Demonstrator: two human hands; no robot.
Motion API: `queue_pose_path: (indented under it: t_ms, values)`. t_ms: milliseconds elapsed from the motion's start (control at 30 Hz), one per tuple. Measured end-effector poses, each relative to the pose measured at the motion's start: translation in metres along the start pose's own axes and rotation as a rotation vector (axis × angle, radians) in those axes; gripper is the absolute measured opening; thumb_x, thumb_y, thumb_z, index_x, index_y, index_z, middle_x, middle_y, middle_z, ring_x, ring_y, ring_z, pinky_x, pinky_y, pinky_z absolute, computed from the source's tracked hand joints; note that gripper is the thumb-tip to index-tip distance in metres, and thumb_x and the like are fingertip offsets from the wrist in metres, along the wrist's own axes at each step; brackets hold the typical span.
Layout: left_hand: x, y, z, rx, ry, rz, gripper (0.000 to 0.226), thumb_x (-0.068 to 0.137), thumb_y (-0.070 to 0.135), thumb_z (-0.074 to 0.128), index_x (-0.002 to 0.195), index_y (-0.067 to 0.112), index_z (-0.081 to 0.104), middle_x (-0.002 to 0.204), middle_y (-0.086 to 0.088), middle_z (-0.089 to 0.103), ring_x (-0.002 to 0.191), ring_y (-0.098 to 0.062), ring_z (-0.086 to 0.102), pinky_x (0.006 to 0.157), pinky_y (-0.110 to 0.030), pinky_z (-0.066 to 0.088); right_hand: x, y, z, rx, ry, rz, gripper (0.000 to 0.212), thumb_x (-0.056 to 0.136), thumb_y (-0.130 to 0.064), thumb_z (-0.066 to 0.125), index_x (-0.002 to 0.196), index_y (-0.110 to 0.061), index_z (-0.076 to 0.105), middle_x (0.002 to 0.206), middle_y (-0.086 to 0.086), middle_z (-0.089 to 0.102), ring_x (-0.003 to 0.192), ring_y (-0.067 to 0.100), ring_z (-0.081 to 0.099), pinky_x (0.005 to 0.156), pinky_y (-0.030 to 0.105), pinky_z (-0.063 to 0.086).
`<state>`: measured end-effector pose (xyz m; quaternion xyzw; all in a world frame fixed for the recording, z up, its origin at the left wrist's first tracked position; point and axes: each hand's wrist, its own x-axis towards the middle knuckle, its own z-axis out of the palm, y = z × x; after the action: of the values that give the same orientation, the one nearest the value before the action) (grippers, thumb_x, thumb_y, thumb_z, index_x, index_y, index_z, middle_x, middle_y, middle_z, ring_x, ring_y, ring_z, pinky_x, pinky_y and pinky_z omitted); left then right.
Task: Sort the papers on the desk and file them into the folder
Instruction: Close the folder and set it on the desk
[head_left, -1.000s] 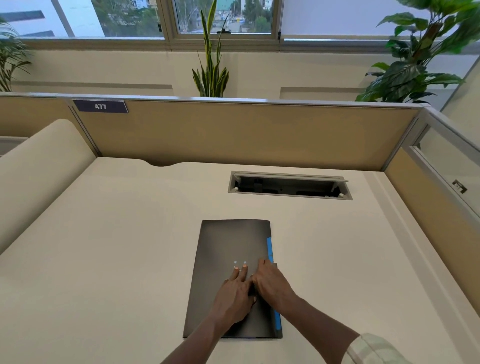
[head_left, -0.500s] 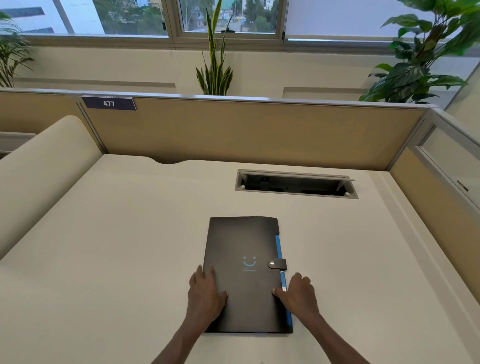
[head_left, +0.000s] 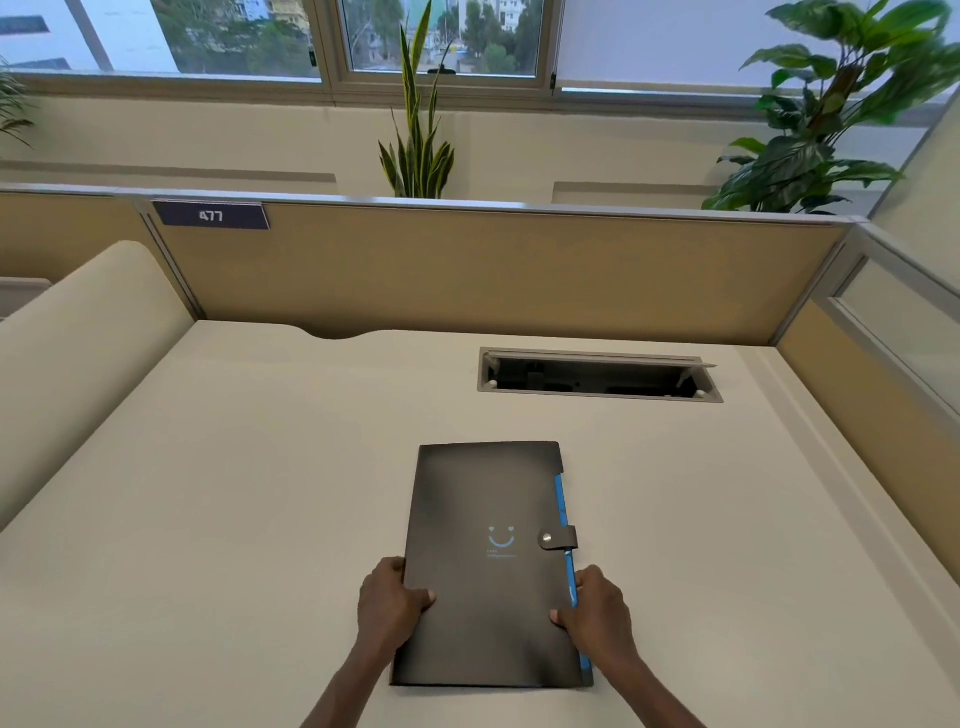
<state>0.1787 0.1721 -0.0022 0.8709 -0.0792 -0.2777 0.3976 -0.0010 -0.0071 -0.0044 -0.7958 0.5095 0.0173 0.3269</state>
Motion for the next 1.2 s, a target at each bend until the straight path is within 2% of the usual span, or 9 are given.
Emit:
queue_pose_path:
  t_ms: [133,400,633,900,1000,1067,1133,1200]
  values:
    - [0.026,-0.001,-0.023,-0.095,0.01,-0.003,0.05,0.069,0.005,0.08,0.115,0.009,0.061,0.106,-0.006,0.072,0.085,-0.02,0.065,0.07,-0.029,0.047,0.005,-0.029,0.006,0.031,0.002,-0.039,0.037,0.076,-0.024,0.078,0.095,-0.014,0.048,0.091,-0.001,0.061,0.079,0.017,0.059,0.066,0.025,0.046]
    - [0.093,0.019,-0.073,-0.088,0.125,0.027,0.057,0.07,0.005,0.082,0.123,0.006,0.061,0.122,-0.012,0.068,0.11,-0.03,0.063,0.09,-0.038,0.047,0.047,-0.108,0.012,0.085,0.026,-0.127,0.032,0.077,-0.02,0.075,0.095,-0.012,0.049,0.088,0.001,0.061,0.072,0.016,0.055,0.064,0.027,0.045]
    - [0.168,0.047,-0.109,-0.065,0.183,0.054,0.058,0.072,0.005,0.081,0.126,0.007,0.061,0.125,-0.013,0.067,0.111,-0.032,0.064,0.093,-0.041,0.046,0.105,-0.173,0.023,0.111,0.034,-0.186,0.031,0.078,-0.021,0.074,0.095,-0.013,0.05,0.09,0.001,0.062,0.079,0.018,0.06,0.069,0.033,0.051]
    - [0.255,0.08,-0.113,-0.019,0.133,0.072,0.055,0.073,0.006,0.08,0.125,0.006,0.061,0.123,-0.012,0.068,0.109,-0.032,0.064,0.091,-0.039,0.047,0.177,-0.214,0.035,0.094,0.05,-0.18,0.033,0.08,-0.018,0.074,0.089,-0.015,0.042,0.094,0.005,0.061,0.082,0.02,0.057,0.074,0.034,0.049]
    - [0.28,0.088,-0.108,0.055,0.074,0.088,0.048,0.075,0.01,0.077,0.12,0.008,0.064,0.115,-0.008,0.072,0.102,-0.029,0.066,0.081,-0.035,0.047,0.201,-0.219,0.038,0.085,0.03,-0.159,0.035,0.079,-0.02,0.074,0.089,-0.015,0.04,0.1,0.006,0.06,0.091,0.023,0.058,0.077,0.031,0.046]
    - [0.294,0.09,-0.103,0.1,0.063,0.107,0.043,0.075,0.01,0.077,0.117,0.008,0.066,0.11,-0.008,0.075,0.099,-0.029,0.067,0.075,-0.032,0.044,0.215,-0.22,0.042,0.082,0.027,-0.153,0.037,0.08,-0.023,0.074,0.09,-0.016,0.04,0.095,0.003,0.054,0.088,0.02,0.054,0.078,0.029,0.044]
    - [0.306,0.093,-0.1,0.132,0.085,0.133,0.042,0.075,0.008,0.077,0.115,0.005,0.067,0.111,-0.011,0.074,0.1,-0.031,0.068,0.075,-0.031,0.042,0.226,-0.221,0.045,0.075,0.037,-0.166,0.034,0.082,-0.026,0.074,0.096,-0.015,0.045,0.096,0.001,0.048,0.093,0.02,0.053,0.081,0.029,0.046]
    - [0.315,0.095,-0.097,0.158,0.11,0.156,0.042,0.076,0.008,0.078,0.117,0.003,0.066,0.113,-0.013,0.073,0.103,-0.033,0.067,0.076,-0.031,0.041,0.235,-0.222,0.049,0.087,0.047,-0.176,0.039,0.083,-0.026,0.072,0.111,-0.011,0.05,0.104,0.003,0.051,0.101,0.021,0.054,0.084,0.03,0.047]
